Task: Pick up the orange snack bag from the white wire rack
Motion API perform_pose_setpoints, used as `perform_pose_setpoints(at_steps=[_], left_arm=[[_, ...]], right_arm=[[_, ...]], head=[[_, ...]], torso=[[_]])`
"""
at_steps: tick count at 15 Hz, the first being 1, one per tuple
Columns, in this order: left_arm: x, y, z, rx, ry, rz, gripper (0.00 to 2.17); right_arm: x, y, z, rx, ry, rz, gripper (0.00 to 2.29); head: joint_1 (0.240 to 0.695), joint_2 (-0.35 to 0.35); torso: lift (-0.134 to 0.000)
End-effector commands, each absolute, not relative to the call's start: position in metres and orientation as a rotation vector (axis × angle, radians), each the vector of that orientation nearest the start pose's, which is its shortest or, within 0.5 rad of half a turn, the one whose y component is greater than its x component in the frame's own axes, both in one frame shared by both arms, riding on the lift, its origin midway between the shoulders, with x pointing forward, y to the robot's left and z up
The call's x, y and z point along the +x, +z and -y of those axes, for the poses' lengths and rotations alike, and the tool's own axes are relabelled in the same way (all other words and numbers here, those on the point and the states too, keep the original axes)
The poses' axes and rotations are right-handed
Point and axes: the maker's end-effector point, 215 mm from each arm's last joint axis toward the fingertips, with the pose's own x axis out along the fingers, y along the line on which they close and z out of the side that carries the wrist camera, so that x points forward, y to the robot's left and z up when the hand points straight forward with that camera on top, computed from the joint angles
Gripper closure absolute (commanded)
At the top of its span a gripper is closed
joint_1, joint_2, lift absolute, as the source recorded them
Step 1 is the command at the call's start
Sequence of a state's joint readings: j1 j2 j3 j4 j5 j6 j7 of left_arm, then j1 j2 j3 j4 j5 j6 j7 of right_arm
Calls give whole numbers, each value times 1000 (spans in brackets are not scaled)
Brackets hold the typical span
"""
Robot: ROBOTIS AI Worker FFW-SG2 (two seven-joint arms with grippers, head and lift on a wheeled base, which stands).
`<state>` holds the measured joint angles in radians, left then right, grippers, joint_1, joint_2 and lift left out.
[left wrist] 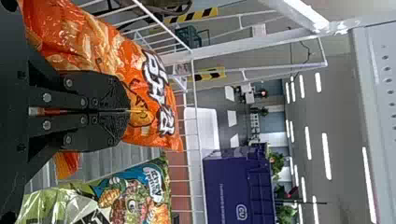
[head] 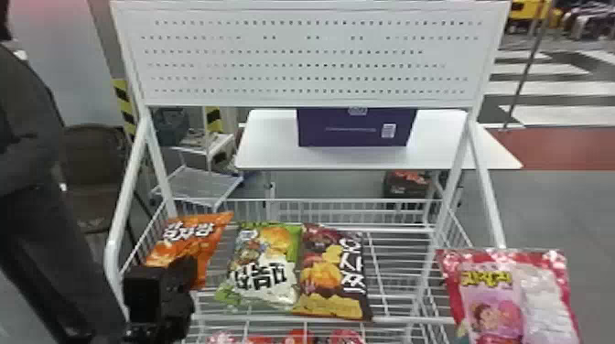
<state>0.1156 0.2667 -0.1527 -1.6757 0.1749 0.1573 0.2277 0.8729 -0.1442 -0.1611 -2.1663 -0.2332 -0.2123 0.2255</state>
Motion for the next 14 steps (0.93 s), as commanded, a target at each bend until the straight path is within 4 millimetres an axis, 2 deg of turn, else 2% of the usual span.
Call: perform_pose_setpoints(at_steps=[1, 3, 6, 8, 11, 14], left_arm=[[527, -386, -259, 82, 56, -139, 1919], [493, -372, -257, 55, 59, -97, 1916], [427, -349, -255, 13, 59, -39, 1916], [394, -336, -257, 11, 52, -26, 1916], [365, -328, -256, 3, 40, -15, 1912], [358, -341, -254, 7, 31, -45, 1912]], right_arm=[[334, -341, 268, 17, 167, -47, 2250], [336, -342, 270, 19, 164, -47, 2250], [338, -347, 268, 23, 164, -50, 2250], [340, -348, 265, 28, 169, -48, 2250], [342, -349, 261, 37, 172, -47, 2250], [342, -351, 262, 36, 170, -50, 2250]], head=[[499, 0], [499, 0], [499, 0], [499, 0], [499, 0], [499, 0]], torso=[[0], [0], [0], [0], [0], [0]])
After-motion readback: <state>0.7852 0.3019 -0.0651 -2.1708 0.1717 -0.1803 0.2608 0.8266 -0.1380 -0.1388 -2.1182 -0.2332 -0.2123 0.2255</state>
